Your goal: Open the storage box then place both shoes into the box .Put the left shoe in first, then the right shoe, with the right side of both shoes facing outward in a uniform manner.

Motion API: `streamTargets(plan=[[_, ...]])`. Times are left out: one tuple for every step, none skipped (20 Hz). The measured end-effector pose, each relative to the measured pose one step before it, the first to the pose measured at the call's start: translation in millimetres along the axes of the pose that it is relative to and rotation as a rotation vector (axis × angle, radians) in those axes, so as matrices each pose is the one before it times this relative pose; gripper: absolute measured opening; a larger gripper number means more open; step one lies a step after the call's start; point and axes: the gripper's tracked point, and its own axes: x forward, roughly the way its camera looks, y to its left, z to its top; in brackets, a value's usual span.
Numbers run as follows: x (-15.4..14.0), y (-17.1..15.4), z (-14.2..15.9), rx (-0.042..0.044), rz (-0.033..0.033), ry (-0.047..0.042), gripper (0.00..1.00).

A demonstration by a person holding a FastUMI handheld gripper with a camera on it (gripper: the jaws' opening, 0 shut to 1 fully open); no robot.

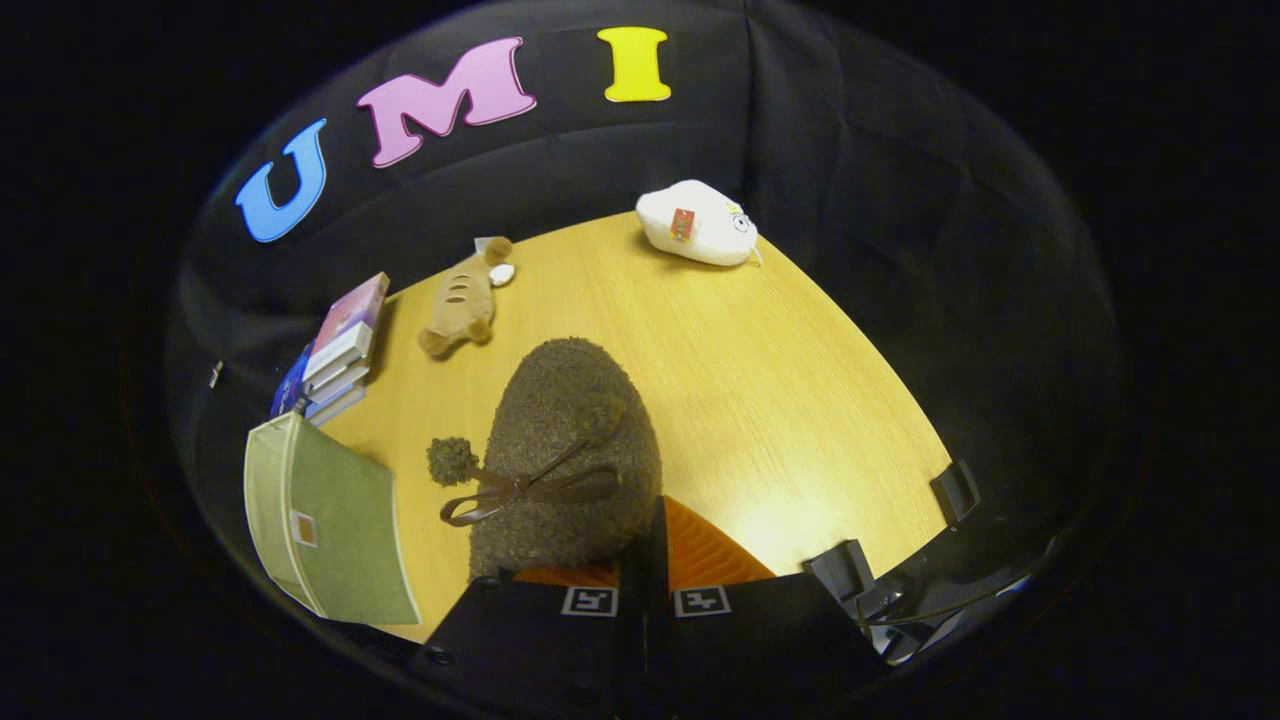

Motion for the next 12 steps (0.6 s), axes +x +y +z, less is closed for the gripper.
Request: streamTargets(plan=[[-10.55, 20.15, 5.10, 0.00164, 0.02397, -0.00868, 0.06], [-8.01, 19.31, 4.30, 0.00647, 0.02466, -0.00516, 0.06], [-7.57, 20.26, 2.93, 0.00958, 0.02610, 0.00016, 0.06], [-5.00, 20.40, 1.92, 0.00715, 0.02589, 0.00234, 0.06], [-5.52, 20.71, 0.00, 0.00225, 0.02488, 0.00608, 0.06], [-4.07, 20.62, 0.69, -0.00634, 0.02858, 0.00329, 0.06], [-2.92, 21.44, 0.93, -0.01224, 0.02911, 0.00186, 0.06], [-3.00, 20.50, -0.84, -0.01182, 0.02670, 0.00727, 0.06], [-0.65, 19.27, -0.83, -0.00742, 0.02458, 0.00623, 0.06], [1.79, 18.30, -0.49, -0.00429, 0.02397, 0.00490, 0.06], [2.60, 16.74, -1.61, -0.00902, 0.02157, 0.00548, 0.06], [5.32, 15.43, -2.07, -0.00865, 0.01688, 0.00894, 0.06]])
